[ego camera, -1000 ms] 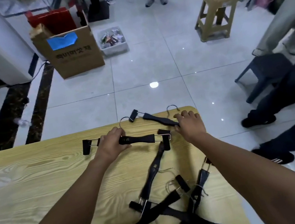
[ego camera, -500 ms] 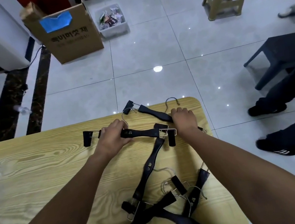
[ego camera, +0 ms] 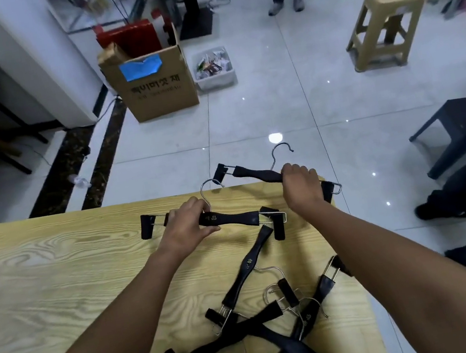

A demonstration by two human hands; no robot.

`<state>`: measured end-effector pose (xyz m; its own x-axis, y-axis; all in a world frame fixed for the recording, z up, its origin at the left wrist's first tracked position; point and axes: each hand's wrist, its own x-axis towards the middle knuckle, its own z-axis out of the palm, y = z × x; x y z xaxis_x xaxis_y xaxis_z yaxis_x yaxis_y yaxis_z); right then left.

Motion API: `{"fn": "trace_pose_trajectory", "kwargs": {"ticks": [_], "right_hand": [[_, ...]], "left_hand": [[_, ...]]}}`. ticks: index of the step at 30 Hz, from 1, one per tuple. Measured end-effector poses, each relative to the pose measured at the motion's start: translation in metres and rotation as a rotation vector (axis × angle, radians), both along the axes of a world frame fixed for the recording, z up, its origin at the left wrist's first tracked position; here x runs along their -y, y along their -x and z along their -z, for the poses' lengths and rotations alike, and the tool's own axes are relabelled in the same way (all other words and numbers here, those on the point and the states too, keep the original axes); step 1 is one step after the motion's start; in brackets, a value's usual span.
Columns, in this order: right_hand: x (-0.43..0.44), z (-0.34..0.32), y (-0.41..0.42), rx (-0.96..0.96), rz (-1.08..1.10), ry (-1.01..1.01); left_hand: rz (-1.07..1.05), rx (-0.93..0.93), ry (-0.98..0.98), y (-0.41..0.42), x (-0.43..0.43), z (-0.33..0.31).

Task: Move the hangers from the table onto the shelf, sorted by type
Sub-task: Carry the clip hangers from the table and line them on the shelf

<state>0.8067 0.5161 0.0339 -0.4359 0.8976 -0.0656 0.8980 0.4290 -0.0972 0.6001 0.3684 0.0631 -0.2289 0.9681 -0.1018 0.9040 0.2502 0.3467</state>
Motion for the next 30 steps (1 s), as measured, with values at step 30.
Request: {"fn": "trace_pose_trajectory", "kwargs": {"ticks": [30], "right_hand": [[0.395,-0.192,0.175,-0.668,-0.808,-0.167]], "left_hand": [[-0.823,-0.34,-0.041,0.007,0.503,-0.152]]}}
